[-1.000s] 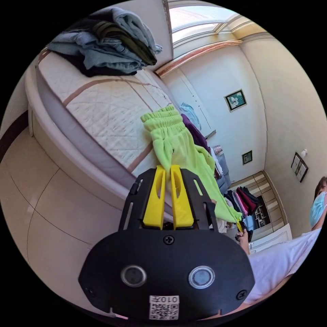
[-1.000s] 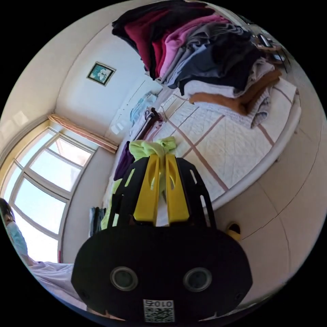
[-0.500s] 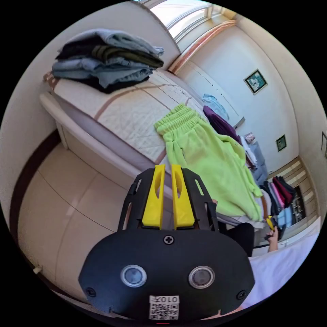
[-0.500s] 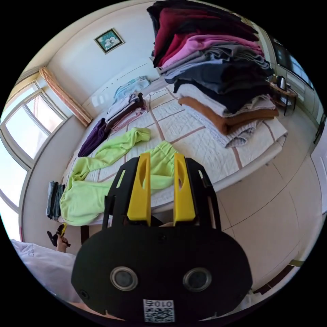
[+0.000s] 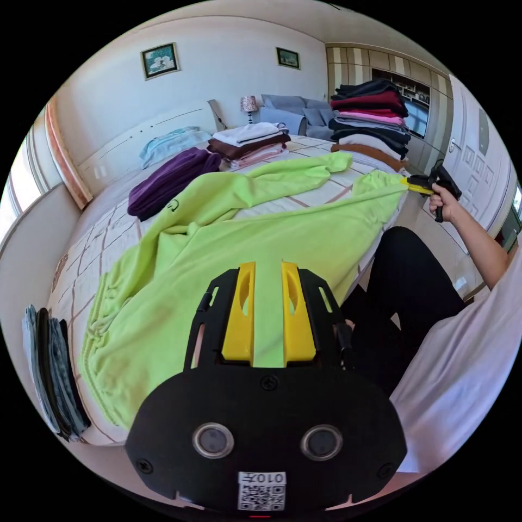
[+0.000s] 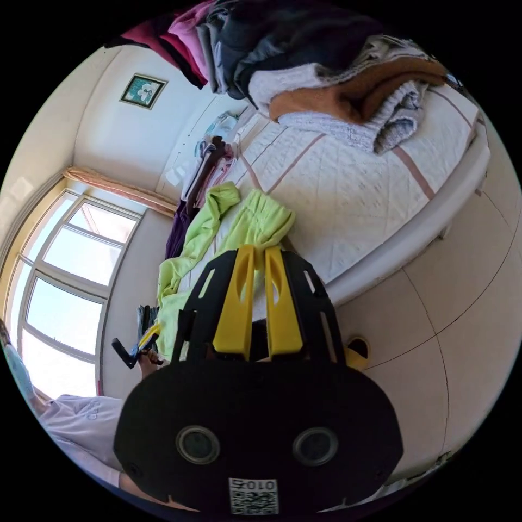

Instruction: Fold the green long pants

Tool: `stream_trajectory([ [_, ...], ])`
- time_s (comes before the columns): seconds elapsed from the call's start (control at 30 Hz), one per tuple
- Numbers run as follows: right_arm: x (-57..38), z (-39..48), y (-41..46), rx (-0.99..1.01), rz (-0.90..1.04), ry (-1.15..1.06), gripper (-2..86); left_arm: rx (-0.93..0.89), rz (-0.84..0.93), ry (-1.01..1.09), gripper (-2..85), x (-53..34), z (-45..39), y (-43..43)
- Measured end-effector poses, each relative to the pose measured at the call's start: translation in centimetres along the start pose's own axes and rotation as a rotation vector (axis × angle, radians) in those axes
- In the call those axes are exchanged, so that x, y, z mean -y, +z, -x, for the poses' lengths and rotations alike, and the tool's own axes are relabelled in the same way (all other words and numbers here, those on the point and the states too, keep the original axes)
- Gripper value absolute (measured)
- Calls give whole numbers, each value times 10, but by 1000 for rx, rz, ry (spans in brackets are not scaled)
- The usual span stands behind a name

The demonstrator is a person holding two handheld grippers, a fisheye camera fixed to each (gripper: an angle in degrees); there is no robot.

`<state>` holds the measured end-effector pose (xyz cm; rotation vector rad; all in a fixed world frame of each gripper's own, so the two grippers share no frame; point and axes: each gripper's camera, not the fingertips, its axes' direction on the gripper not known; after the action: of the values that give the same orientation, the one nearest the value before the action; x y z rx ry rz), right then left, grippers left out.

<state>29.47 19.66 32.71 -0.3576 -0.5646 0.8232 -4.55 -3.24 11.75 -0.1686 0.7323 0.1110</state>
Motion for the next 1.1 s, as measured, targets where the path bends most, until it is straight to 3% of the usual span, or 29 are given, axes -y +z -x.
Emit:
stream_trajectory([
  [0.07,-11,28,-28,82,-41,-63,50,-30,20,-14,60,2,-14,24],
  [0.23,-8,93,-59,-34,-114,-174,50,-2,80,-112,57,-14,-2,52],
  [0.33,42,94,-23,-163,-118,-105,51,50,86,-208,57,-18,15,63],
  [0.4,87,88,37,-390,-38,-62,51,92,85,-247,57,-18,22,69],
  [0.47,107,78,84,-472,72,-54,51,86,82,-277,57,-18,27,76],
  [0.7,67,46,64,-513,-112,-199,94,126,49,-331,55,-46,36,58],
  [0.93,61,3,99,-413,-6,-112,119,189,14,-516,55,-79,87,45],
  [1.0,69,19,123,-590,38,-124,100,198,25,-501,55,-69,94,54],
  [1.1,81,60,114,-632,52,-230,65,213,98,-493,54,-52,107,77],
])
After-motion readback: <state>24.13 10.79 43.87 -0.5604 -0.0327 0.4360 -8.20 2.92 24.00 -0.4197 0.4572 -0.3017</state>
